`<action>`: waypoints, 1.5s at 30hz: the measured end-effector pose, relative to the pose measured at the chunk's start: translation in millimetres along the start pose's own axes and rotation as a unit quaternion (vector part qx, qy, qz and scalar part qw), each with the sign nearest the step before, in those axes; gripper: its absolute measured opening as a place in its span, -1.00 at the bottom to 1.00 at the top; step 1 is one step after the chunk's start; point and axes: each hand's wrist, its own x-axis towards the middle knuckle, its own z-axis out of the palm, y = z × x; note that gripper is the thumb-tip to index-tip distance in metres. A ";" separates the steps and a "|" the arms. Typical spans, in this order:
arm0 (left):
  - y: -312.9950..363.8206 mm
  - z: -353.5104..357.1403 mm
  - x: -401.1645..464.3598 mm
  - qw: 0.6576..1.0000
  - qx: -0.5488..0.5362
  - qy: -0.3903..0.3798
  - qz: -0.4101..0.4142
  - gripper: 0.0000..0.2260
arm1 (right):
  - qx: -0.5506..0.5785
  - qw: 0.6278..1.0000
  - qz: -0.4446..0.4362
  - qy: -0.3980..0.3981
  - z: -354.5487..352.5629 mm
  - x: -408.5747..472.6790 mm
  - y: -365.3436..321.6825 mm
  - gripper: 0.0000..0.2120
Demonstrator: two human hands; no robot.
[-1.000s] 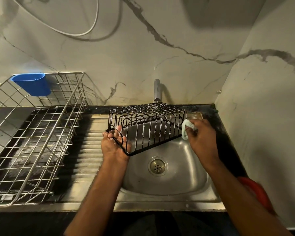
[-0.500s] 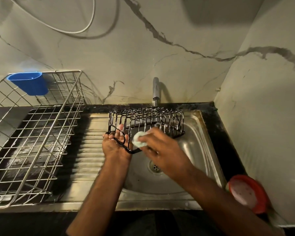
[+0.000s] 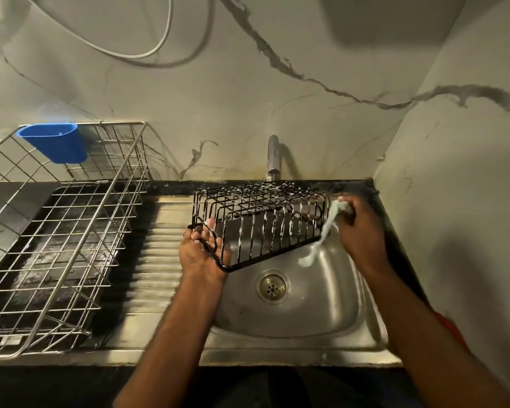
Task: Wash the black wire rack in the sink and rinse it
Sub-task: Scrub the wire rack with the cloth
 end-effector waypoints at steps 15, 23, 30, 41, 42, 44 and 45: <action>2.0 -11.9 16.2 0.997 0.005 -0.026 -0.075 -0.52 | 0.394 0.892 0.201 -0.098 -12.8 2.5 -19.1 -0.72; -20.6 -23.1 22.4 0.994 0.049 -0.049 -0.088 -0.29 | 0.330 0.926 0.175 -0.058 8.3 -21.0 -58.8 -0.66; -69.0 -0.4 -10.8 0.964 0.129 -0.173 -0.158 -0.56 | 0.145 0.982 0.001 -0.119 39.1 -59.8 -73.1 -0.73; -52.9 -3.9 -4.5 0.975 0.080 -0.146 -0.146 -0.73 | -0.059 0.990 -0.128 0.000 -3.5 -41.2 -61.9 -0.75; -51.6 -5.3 -3.0 0.975 0.074 -0.145 -0.148 -0.73 | -0.083 0.988 -0.133 0.009 -4.4 -36.9 -54.0 -0.74; -49.4 -6.3 -3.9 0.975 0.062 -0.154 -0.151 -0.74 | -0.128 0.984 -0.121 -0.010 -4.3 -31.9 -38.4 -0.72; -49.0 -6.4 -4.7 0.974 0.062 -0.161 -0.149 -0.76 | -0.131 0.985 -0.107 -0.032 -3.9 -31.3 -33.3 -0.72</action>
